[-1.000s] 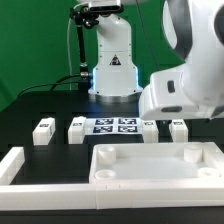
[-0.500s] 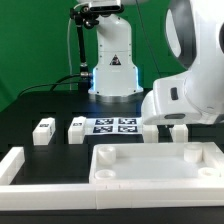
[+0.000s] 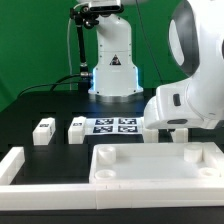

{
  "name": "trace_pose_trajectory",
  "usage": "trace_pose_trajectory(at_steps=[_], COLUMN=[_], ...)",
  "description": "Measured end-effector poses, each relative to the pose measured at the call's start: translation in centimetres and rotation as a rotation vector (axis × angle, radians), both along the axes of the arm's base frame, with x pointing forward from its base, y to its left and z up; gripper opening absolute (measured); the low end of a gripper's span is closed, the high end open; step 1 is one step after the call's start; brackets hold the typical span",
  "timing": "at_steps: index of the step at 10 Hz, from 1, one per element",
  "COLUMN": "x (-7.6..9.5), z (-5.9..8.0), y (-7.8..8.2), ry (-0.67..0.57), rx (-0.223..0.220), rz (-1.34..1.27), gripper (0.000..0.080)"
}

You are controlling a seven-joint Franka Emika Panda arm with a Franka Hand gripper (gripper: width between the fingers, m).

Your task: Assemble desk

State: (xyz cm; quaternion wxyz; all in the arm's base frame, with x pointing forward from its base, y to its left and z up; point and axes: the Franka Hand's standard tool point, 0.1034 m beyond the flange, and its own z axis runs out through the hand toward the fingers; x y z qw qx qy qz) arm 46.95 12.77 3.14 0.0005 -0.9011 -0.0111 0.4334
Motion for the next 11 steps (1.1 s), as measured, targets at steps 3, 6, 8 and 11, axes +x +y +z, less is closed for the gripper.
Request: trace_pose_trajectory(at_steps=[3, 6, 8, 11], x=[-2.9, -4.4, -4.5, -4.5], z=[-1.4, -2.4, -2.5, -2.5], y=[-0.6, 0.1, 0.2, 0.2], ry=[0.057, 0.073, 0.076, 0.076], rx=[-0.021, -0.027, -0.024, -0.023], rz=[-0.016, -0.008, -0.008, -0.007], gripper=[0.0648, 0.0648, 0.0648, 0.0386])
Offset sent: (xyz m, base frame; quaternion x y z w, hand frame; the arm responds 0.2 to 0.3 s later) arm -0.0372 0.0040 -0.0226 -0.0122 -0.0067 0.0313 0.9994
